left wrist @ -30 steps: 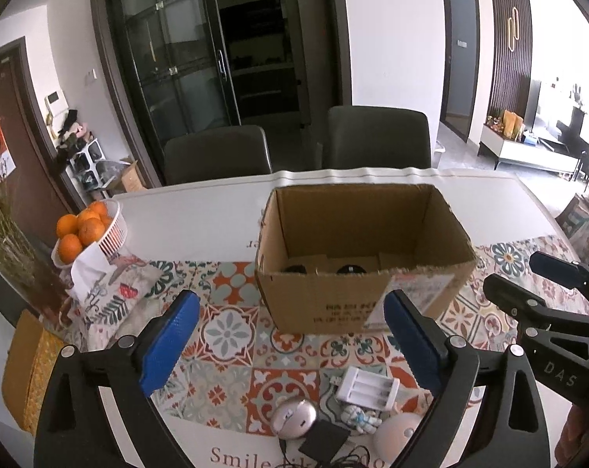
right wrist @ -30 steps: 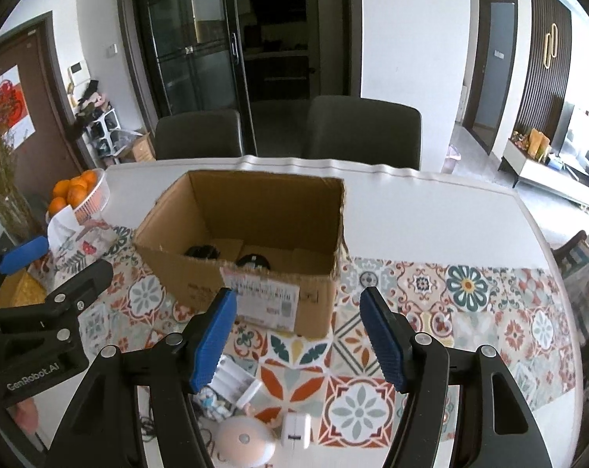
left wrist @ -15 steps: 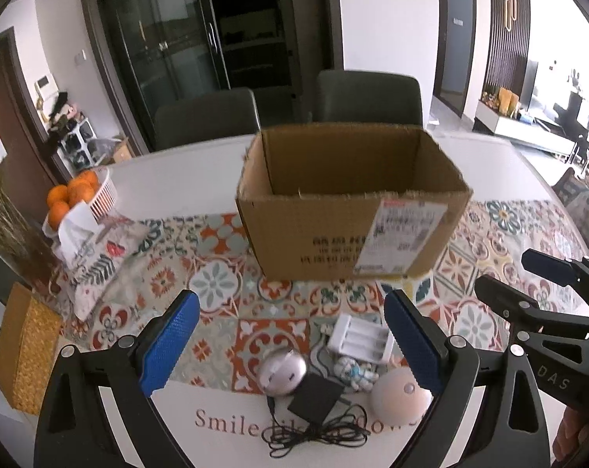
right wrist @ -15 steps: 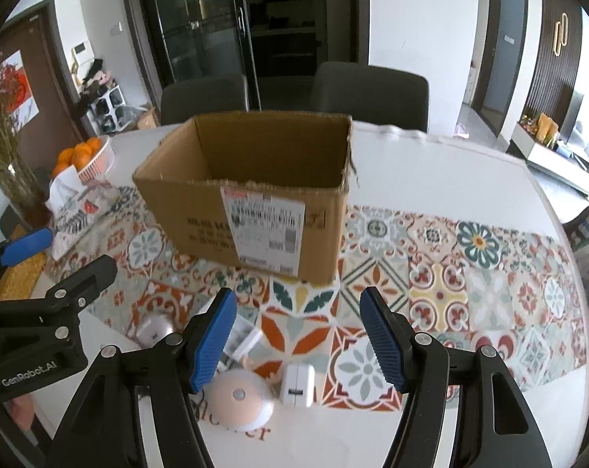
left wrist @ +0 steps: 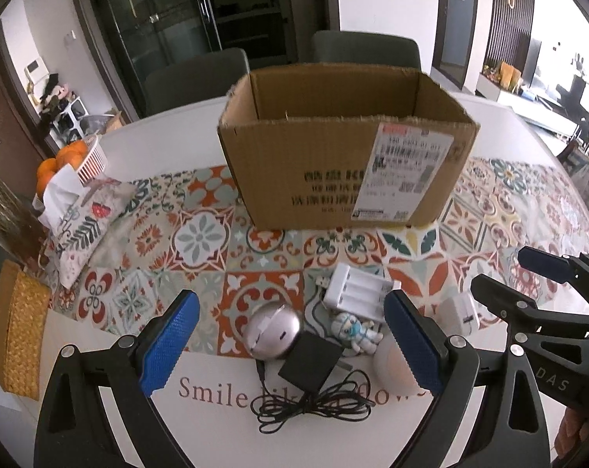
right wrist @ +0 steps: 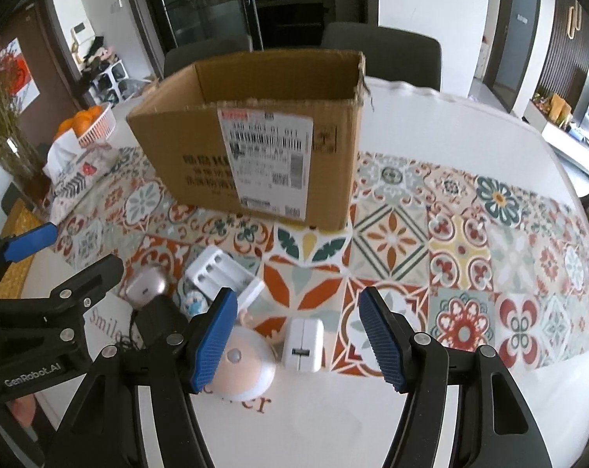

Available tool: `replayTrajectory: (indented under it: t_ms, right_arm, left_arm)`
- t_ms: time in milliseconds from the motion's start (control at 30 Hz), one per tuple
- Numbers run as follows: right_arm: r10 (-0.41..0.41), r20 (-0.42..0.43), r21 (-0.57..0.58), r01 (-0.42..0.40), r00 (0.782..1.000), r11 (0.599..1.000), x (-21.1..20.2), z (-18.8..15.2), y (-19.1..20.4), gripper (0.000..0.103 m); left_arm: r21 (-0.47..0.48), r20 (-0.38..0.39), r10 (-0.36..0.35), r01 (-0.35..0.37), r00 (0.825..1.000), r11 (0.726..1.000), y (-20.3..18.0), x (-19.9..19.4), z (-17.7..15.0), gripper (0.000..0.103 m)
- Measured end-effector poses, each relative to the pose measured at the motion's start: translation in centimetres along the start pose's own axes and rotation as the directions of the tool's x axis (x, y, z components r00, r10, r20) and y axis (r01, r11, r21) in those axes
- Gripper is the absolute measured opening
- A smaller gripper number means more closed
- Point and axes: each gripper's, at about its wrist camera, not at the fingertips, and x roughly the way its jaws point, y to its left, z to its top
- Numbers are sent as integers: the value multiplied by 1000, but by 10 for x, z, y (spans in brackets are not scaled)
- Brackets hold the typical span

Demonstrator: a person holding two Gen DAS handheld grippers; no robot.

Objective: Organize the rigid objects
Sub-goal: 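Grasp the white charger with the right tool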

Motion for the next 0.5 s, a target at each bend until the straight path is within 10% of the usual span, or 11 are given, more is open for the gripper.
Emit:
replayTrajectory:
  t_ms: [500]
  right_arm:
    - [43, -128, 48, -37, 991, 998, 43, -28, -12, 54]
  left_arm:
    - [28, -98, -4, 6, 995, 1000, -13, 34, -20, 97]
